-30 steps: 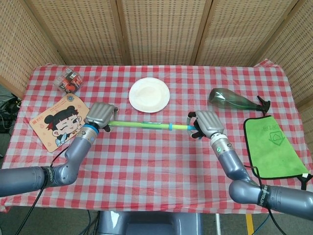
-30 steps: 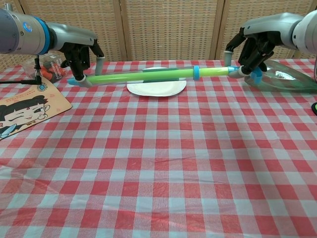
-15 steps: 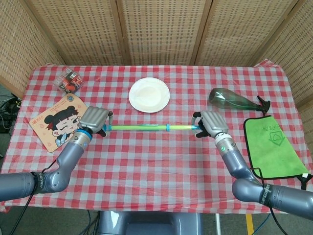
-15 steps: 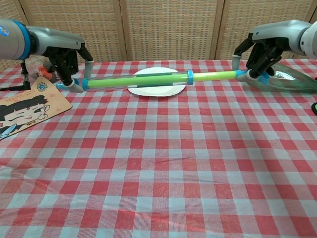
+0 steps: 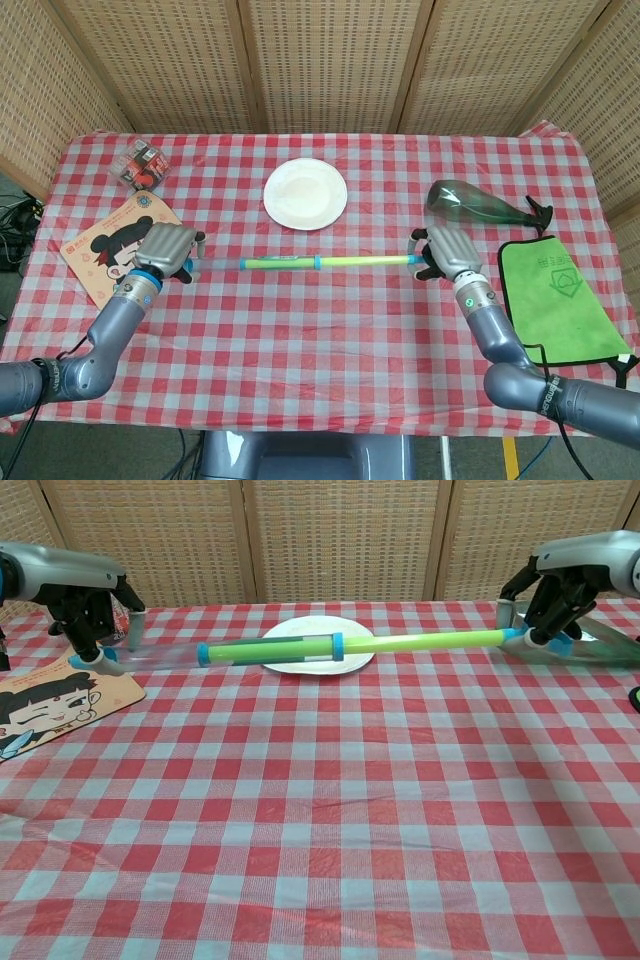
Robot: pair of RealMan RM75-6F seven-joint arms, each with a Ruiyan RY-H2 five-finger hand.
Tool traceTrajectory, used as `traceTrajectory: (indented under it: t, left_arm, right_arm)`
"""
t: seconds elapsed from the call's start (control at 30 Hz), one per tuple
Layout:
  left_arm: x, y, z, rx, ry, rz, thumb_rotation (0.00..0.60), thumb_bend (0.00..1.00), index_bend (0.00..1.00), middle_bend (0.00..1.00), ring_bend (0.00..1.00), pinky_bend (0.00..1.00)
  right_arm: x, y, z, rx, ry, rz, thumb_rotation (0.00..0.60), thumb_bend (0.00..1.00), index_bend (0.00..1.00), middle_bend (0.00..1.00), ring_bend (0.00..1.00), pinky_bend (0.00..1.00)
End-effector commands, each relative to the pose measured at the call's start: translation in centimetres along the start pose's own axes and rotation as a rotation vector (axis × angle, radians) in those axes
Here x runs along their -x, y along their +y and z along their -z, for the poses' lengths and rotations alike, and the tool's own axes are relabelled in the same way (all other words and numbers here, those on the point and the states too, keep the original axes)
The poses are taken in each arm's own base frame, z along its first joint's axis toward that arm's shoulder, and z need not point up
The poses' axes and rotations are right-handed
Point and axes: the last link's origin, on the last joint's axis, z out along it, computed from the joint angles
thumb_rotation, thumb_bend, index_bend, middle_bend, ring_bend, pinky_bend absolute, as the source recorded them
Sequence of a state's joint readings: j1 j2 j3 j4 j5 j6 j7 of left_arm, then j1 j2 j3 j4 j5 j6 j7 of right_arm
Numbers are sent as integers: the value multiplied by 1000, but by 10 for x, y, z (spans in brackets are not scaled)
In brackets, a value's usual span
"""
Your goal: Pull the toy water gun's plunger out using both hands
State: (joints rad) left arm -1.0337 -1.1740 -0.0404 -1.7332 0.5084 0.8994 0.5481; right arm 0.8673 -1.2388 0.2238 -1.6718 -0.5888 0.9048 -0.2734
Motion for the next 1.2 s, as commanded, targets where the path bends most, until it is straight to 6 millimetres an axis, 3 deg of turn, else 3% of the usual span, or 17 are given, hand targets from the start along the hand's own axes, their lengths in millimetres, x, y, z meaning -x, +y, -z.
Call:
traceTrajectory:
  t: [0.03, 0.57, 1.2]
  left_arm:
    - [2, -6, 7, -3, -1, -10, 600, 415, 631, 876, 796, 696]
    - [18, -21, 13, -22, -20, -17, 600, 416, 632, 876, 796, 697]
    - [17, -23, 12, -27, -20, -32, 600, 416, 631, 876, 796, 696]
  right_arm:
    - [-4, 8, -2, 19, 7, -4, 600, 567, 841, 1000, 1000, 729]
    - [-14, 29, -4, 68, 34, 7, 600, 565, 841, 1000, 1000, 729]
    - [-24, 44, -4, 112, 59, 12, 600, 564, 841, 1000, 1000, 729]
